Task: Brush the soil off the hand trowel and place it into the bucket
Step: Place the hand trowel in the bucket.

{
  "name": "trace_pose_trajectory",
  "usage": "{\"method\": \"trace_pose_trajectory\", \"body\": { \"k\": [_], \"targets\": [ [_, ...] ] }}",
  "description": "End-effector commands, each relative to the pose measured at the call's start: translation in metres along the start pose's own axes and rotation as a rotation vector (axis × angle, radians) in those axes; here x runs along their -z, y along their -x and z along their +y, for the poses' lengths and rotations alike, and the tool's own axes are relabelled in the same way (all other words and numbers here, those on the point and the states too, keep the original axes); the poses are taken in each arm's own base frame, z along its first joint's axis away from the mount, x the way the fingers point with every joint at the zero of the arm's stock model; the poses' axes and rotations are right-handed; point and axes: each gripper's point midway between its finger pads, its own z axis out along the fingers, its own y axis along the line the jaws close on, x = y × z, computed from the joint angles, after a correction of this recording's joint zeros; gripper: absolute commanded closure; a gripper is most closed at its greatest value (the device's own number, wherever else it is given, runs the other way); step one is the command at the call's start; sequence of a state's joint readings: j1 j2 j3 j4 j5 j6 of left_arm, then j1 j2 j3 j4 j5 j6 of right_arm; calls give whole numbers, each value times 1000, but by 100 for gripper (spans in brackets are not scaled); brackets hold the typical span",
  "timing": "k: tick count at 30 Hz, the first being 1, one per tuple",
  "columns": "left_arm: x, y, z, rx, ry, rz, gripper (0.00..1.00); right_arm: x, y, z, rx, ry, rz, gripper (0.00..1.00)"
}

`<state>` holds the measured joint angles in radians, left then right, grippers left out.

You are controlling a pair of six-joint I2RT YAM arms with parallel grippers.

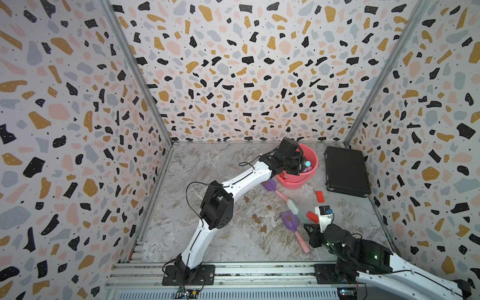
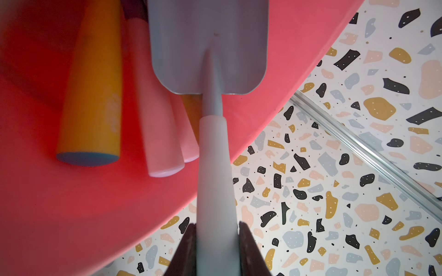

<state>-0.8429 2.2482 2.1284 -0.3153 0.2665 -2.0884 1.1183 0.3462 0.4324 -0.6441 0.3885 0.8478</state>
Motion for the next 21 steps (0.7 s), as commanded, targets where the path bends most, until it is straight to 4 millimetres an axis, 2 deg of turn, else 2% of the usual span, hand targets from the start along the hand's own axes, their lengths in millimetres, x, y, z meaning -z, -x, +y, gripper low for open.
{"method": "trace_pose_trajectory", "body": {
  "k": [1,2,5,10,16,21],
  "targets": [
    [-6,-4,0,100,2,8,100,10,11,4,-6,4,-14,100],
    [-9,-1,1,116,-1,4,100,11,13,4,-5,5,-17,100],
    [-17,2,2,155,-15,1,91,13,16,6,-3,9,-20,100],
    [-26,3,1,175,-17,8,81,18,19,7,-2,12,-18,100],
    [-27,3,-3,178,-40,12,58,21,20,7,0,11,-15,100],
    [-25,1,-6,165,-46,9,53,21,19,8,-4,16,-10,100]
  ]
}}
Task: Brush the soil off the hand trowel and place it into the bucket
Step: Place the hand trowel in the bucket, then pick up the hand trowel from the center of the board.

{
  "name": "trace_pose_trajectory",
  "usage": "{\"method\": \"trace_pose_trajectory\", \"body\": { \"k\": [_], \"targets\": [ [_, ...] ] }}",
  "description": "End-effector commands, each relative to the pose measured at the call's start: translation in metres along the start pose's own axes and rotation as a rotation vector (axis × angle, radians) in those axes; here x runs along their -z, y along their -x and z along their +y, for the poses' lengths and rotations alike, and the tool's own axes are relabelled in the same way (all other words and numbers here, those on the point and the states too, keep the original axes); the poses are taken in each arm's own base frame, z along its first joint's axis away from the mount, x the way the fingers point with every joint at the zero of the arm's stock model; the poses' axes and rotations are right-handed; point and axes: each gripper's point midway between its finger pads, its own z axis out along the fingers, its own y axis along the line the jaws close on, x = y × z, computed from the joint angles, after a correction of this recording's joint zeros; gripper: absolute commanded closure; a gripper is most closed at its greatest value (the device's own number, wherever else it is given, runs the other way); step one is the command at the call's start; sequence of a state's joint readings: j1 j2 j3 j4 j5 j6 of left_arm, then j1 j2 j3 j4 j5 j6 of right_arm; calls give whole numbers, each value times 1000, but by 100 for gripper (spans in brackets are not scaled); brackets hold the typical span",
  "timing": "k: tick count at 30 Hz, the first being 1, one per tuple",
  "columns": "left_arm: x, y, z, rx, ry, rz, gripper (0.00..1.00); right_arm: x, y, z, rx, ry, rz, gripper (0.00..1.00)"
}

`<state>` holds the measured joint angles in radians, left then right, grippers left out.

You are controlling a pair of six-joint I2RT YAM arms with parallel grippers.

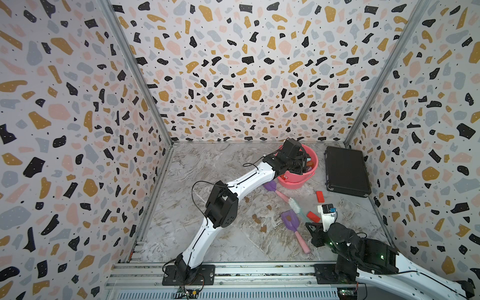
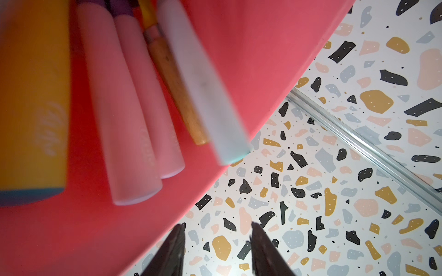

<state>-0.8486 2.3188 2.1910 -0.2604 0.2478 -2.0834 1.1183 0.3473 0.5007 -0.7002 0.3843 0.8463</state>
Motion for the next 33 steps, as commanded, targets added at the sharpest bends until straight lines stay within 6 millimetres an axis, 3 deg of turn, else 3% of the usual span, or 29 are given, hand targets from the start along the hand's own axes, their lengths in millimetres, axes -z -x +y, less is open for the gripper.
{"method": "trace_pose_trajectory", "body": {
  "k": [1,5,9,14,19,26,29,33],
  "targets": [
    [-4,-1,0,180,-5,-3,53,8,8,4,-2,8,-7,100],
    [1,-7,-12,126,-39,3,41,8,8,3,-1,5,-6,100],
    [25,-26,-48,-44,-113,1,35,8,8,0,3,-10,-14,100],
    [87,-61,-84,-333,-145,-51,36,14,20,-14,61,-71,-81,100],
    [153,-71,-83,-607,-100,-178,40,22,38,-26,135,-155,-168,100],
    [223,-28,-18,-782,85,-410,49,23,51,-30,187,-240,-181,100],
    [243,-4,18,-801,169,-489,52,18,52,-28,212,-264,-142,100],
    [255,23,69,-804,302,-545,55,6,47,-32,178,-280,-41,100]
  ]
}}
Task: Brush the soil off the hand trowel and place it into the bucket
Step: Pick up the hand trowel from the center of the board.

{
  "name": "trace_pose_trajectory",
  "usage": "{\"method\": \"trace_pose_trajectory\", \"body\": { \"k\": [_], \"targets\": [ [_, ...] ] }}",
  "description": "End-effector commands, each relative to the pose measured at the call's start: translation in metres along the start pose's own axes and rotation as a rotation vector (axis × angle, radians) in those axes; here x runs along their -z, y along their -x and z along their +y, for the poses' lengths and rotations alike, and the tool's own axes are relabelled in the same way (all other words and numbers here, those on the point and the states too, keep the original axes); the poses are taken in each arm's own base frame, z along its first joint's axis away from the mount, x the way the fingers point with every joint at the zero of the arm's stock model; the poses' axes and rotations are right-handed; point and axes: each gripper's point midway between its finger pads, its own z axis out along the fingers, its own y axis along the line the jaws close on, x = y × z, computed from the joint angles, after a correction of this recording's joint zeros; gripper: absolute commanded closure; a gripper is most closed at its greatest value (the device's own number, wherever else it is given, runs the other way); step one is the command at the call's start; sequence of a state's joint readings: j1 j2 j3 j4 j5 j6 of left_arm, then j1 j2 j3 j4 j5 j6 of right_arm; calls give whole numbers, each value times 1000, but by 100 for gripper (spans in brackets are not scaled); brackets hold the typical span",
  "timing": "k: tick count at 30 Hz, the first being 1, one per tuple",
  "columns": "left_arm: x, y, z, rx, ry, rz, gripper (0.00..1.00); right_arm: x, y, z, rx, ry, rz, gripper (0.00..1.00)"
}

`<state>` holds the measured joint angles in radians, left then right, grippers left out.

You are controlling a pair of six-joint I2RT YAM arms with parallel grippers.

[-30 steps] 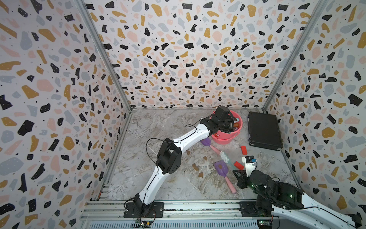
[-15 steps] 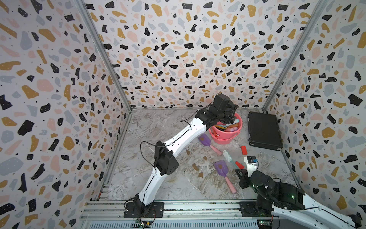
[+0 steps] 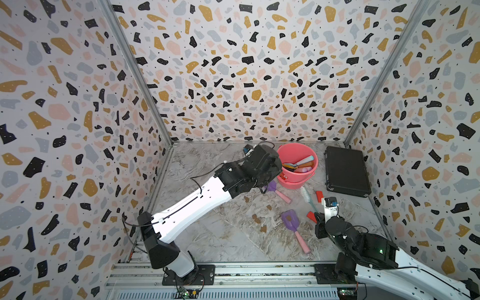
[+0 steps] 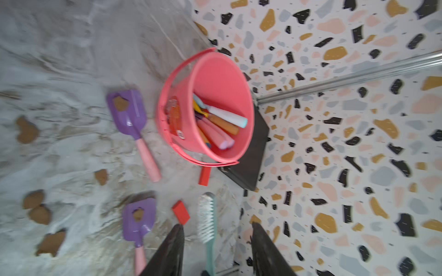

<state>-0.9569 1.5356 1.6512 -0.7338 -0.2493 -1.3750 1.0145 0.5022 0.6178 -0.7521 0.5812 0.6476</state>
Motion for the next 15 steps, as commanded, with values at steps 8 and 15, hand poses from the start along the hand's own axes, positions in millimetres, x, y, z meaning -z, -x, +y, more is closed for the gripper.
{"method": "trace_pose_trajectory", "body": {
  "k": [8,15],
  "targets": [
    [-67,-70,91,99,189,120,56,-18,-26,-7,-200,25,236,100],
    [-131,-105,77,53,211,234,56,-13,-37,-27,-287,-40,269,100]
  ]
}}
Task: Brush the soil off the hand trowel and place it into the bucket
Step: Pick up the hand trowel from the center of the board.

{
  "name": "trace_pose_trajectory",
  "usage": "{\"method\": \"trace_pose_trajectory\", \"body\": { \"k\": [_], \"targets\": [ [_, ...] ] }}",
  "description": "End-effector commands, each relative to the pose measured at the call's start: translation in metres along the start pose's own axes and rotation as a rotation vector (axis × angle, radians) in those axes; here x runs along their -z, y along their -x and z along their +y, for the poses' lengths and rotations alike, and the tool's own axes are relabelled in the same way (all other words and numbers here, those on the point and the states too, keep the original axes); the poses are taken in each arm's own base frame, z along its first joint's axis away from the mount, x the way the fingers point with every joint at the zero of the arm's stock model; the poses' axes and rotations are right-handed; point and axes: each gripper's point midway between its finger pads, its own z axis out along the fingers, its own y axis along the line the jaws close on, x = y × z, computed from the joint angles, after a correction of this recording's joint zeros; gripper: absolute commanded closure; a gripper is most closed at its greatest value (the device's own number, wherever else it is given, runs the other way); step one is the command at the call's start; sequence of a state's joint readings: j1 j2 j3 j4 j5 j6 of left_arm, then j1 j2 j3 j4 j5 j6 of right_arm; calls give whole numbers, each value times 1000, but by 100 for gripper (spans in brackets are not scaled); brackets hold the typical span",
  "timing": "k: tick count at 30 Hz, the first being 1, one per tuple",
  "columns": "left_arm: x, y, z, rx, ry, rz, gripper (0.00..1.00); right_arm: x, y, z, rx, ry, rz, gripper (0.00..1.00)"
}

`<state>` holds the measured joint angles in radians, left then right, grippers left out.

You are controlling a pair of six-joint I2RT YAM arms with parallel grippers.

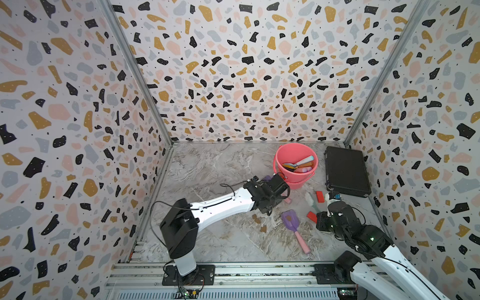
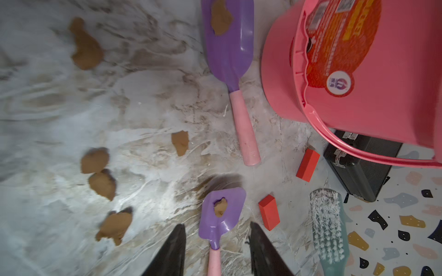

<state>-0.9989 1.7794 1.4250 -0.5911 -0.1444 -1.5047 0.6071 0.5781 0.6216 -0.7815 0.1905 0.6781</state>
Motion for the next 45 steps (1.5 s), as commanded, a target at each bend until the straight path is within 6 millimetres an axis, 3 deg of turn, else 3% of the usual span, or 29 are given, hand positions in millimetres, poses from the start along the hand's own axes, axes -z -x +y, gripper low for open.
{"method": "trace_pose_trajectory", "body": {
  "k": [1,10,17,23,30,34,36,45],
  "targets": [
    [-18,-15,-31,15,-83,72,56,7,-11,-12,-40,-33,34,100],
    [-77,-36,-54,26,-101,179,55,32,2,-31,-115,-95,-66,100],
    [-92,-23,-38,6,-10,187,55,41,8,-32,-111,-101,-84,100],
    [-111,-24,-32,-21,44,217,46,47,13,-27,-95,-75,-96,100],
    [-118,-12,-20,-46,96,180,46,50,14,-25,-98,-56,-103,100],
    [-119,-19,-11,-62,117,231,53,49,14,-25,-98,-58,-100,100],
    [-117,-21,-4,-68,136,249,63,49,14,-25,-97,-59,-101,100],
    [-108,-10,16,-93,154,256,74,48,14,-24,-100,-59,-95,100]
  ]
}}
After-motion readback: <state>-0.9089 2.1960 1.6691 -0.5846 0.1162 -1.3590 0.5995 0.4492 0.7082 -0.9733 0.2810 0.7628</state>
